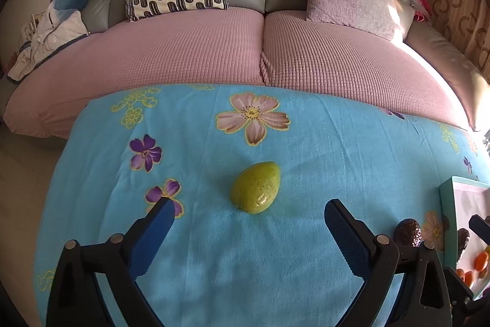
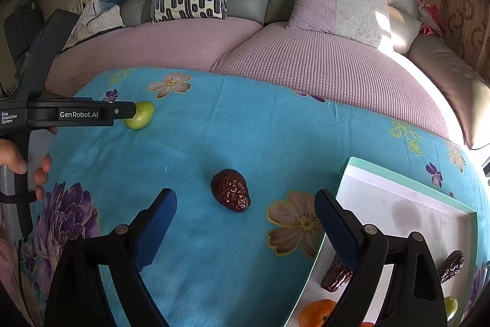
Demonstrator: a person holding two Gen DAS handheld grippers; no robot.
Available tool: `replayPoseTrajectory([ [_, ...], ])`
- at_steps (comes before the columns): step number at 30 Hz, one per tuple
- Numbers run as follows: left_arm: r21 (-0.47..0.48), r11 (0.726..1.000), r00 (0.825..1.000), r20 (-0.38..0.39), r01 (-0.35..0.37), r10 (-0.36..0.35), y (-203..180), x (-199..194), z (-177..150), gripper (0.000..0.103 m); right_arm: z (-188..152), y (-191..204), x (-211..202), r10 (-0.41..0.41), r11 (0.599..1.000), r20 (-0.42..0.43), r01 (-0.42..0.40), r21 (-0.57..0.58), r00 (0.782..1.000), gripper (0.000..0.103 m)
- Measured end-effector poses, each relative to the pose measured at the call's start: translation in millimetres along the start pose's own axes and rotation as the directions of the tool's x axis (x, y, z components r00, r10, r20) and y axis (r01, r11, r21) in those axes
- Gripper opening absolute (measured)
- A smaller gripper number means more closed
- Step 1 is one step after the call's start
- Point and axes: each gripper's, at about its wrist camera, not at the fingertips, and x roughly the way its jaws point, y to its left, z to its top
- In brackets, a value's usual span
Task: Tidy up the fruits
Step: 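Grasp the yellow-green pear with the left tool while the right tool grasps the dark red date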
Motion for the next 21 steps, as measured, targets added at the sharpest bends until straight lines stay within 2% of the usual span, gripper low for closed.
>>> replayPoseTrajectory([
  [4, -0.002, 1.0, 1.0, -0.018, 0.003, -0.003, 1, 12, 1, 0.094, 0, 6, 19, 0.018, 1.0, -0.038, -0.019, -0.009, 0.999, 0.089],
  [6, 0.001, 1.0, 1.0, -0.026, 0.01, -0.01, 0, 19, 2, 0.087, 0, 9, 28, 0.019, 1.0, -0.054, -0.02, -0.017, 0.998, 0.087],
  [8, -0.001, 1.0, 0.999, -0.039, 0.011, -0.011, 1, 27, 4, 0.084, -1, 11, 36, 0.025, 1.0, -0.071, -0.026, -0.017, 0.997, 0.079],
  [13, -0.018, 1.0, 0.999, -0.052, 0.015, -0.016, 3, 41, 6, 0.078, -3, 12, 48, 0.02, 1.0, -0.086, -0.022, -0.015, 0.996, 0.074],
  [15, -0.03, 0.999, 0.998, -0.061, 0.02, -0.022, 4, 46, 5, 0.07, -4, 11, 50, 0.017, 1.0, -0.086, -0.018, -0.013, 0.996, 0.071],
  [17, -0.038, 0.999, 0.997, -0.066, 0.032, -0.035, 4, 49, 4, 0.063, -5, 10, 51, 0.014, 1.0, -0.083, -0.015, -0.008, 0.996, 0.061],
  [20, -0.037, 0.998, 0.996, -0.066, 0.053, -0.055, 3, 51, 2, 0.047, -4, 9, 51, 0.014, 1.0, -0.08, -0.015, -0.005, 0.997, 0.058],
  [21, -0.033, 0.998, 0.996, -0.065, 0.054, -0.056, 2, 50, 2, 0.046, -4, 8, 51, 0.015, 1.0, -0.078, -0.015, -0.004, 0.997, 0.057],
])
